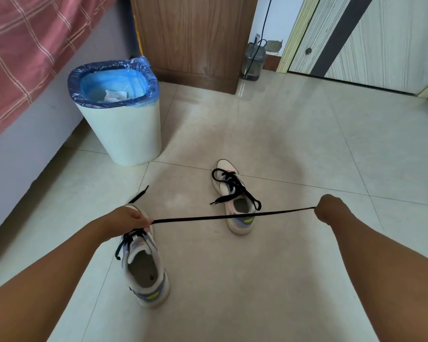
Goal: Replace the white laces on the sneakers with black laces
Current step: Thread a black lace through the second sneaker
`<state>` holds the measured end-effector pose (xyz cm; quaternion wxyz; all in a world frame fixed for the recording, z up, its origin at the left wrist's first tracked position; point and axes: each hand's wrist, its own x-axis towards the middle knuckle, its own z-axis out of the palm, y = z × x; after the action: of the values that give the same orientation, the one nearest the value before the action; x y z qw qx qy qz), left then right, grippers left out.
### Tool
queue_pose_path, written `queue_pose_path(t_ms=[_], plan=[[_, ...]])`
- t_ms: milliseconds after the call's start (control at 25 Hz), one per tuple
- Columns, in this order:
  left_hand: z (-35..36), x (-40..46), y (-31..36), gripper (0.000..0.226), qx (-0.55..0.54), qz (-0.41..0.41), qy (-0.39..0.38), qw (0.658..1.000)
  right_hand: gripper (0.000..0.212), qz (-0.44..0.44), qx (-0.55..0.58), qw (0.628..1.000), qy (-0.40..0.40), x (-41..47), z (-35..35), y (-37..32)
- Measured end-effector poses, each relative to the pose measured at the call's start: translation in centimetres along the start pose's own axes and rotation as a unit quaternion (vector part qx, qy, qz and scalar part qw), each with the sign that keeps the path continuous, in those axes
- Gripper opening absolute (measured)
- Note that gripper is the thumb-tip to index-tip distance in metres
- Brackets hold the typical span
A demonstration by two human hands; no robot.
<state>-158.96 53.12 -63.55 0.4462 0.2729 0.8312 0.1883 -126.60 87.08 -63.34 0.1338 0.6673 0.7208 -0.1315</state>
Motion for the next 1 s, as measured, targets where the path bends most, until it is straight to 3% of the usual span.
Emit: queue_pose_path(t_ms=[80, 160, 240, 360, 520, 720, 920, 1000], plan=[[-0.1, 0.1, -0.3, 0.031, -0.02, -0.007, -0.005, 1.0, 0.019, 0.082, 0.222, 0.969, -0.066, 0.0, -0.4, -0.3], [-0.2, 0.2, -0.8, 0.031, -0.042, -0.011, -0.01, 0.999, 0.027, 0.12, 0.428, 0.887, -0.128, 0.0, -0.6, -1.0], [-0.2, 0.5, -1.2, 0.031, -0.065, -0.015, -0.008, 0.998, 0.024, 0.125, 0.526, 0.825, -0.165, -0.2, -0.7, -1.9], [-0.3, 0.5, -1.2, 0.03, -0.074, -0.019, -0.01, 0.997, 0.012, 0.12, 0.574, 0.78, -0.216, -1.2, -0.4, -3.6], [-0.2, -0.2, -0.6, 0.026, -0.053, -0.015, 0.001, 0.999, 0.014, 0.079, 0.541, 0.77, -0.329, -5.0, 1.9, -9.2], [0.7, 1.4, -0.3, 0.015, -0.021, 0.01, 0.008, 1.0, 0.019, -0.069, 0.486, 0.755, -0.435, -15.1, 6.8, -19.1], [0.9, 0.2, -0.9, 0.015, 0.024, 0.048, 0.179, 0.982, 0.024, -0.082, 0.476, 0.778, -0.401, -20.3, 11.7, -22.7], [1.0, -1.3, -2.2, 0.007, 0.047, 0.046, 0.195, 0.979, 0.029, -0.07, 0.486, 0.787, -0.374, -20.7, 12.6, -22.8]])
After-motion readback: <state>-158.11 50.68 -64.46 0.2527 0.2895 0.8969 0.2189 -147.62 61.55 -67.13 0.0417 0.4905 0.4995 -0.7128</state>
